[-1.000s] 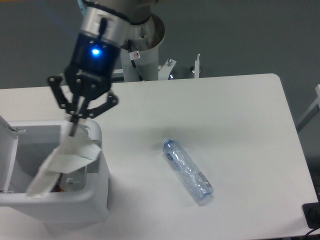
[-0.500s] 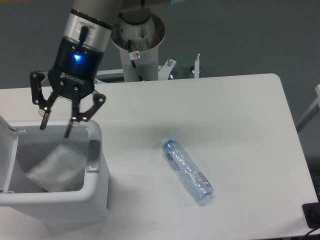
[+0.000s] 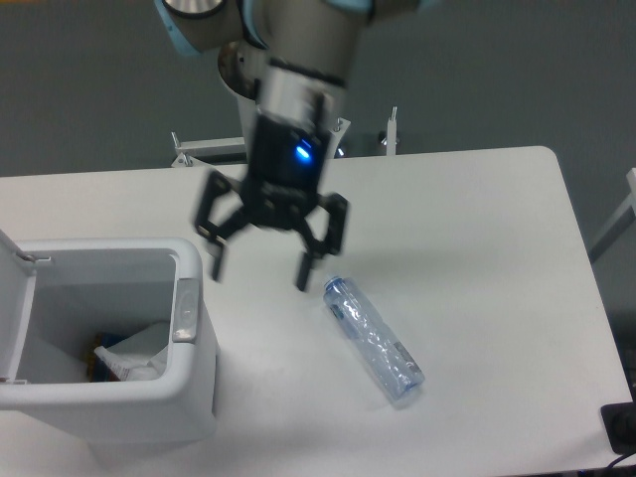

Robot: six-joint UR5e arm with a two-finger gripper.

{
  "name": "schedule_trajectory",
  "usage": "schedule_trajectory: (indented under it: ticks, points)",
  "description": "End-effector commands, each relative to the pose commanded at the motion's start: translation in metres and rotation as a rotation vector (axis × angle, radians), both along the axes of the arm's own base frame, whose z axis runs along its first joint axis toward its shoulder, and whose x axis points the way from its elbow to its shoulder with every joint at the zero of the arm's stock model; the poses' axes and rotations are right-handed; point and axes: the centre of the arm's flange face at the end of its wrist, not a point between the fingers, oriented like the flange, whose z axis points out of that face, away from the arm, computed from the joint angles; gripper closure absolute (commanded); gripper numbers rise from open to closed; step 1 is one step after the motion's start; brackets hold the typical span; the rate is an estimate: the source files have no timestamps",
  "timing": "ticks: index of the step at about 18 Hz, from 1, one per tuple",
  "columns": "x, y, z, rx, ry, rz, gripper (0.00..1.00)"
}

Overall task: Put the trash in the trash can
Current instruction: 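Move the open gripper over the clear plastic bottle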

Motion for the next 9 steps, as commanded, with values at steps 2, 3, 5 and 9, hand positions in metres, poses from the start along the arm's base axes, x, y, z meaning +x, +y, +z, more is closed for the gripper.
schedule_trajectory:
  ticks: [2,3,5,9]
  points:
    - [-0.032,0.004,-0.036,-0.099,0.020,0.051,0.00]
    - [-0.046,0.004,-0.057,-0.156,0.030,0.074,0.00]
    - [-0.066,-0.005,-0.095,-0.226,0.033,0.040,0.00]
    - [-0.086,-0.002,-0.171,-0.357,0.012,0.028,0.00]
